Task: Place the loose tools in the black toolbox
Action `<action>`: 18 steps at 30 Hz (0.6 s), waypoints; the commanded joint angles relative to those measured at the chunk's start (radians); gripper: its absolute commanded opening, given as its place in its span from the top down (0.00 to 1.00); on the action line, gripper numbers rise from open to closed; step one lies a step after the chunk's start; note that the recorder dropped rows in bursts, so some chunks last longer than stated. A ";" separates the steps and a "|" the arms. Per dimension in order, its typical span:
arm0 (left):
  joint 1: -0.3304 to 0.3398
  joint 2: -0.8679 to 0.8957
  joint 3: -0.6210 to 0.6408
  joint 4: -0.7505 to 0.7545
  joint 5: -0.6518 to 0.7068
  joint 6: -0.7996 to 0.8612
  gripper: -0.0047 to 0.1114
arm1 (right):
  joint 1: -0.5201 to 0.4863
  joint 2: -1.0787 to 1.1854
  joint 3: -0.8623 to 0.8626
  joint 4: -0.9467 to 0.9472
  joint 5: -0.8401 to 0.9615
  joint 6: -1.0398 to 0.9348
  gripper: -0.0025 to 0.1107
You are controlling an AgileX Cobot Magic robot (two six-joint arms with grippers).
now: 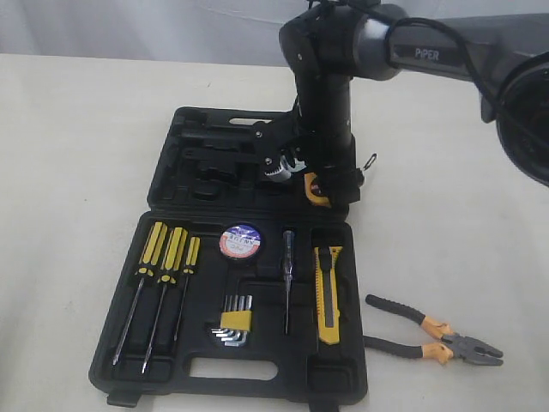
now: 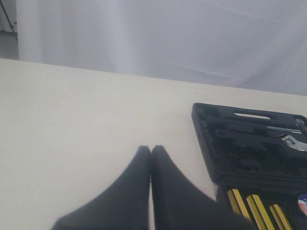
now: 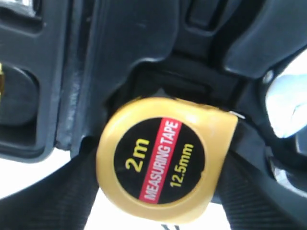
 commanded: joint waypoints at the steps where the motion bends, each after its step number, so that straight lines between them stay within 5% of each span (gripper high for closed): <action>1: -0.006 0.004 -0.005 0.004 0.000 0.000 0.96 | -0.002 0.002 0.001 -0.002 -0.010 0.025 0.75; 18: -0.006 0.004 -0.005 0.004 0.000 0.000 0.96 | -0.002 0.002 0.001 0.122 -0.037 0.117 0.75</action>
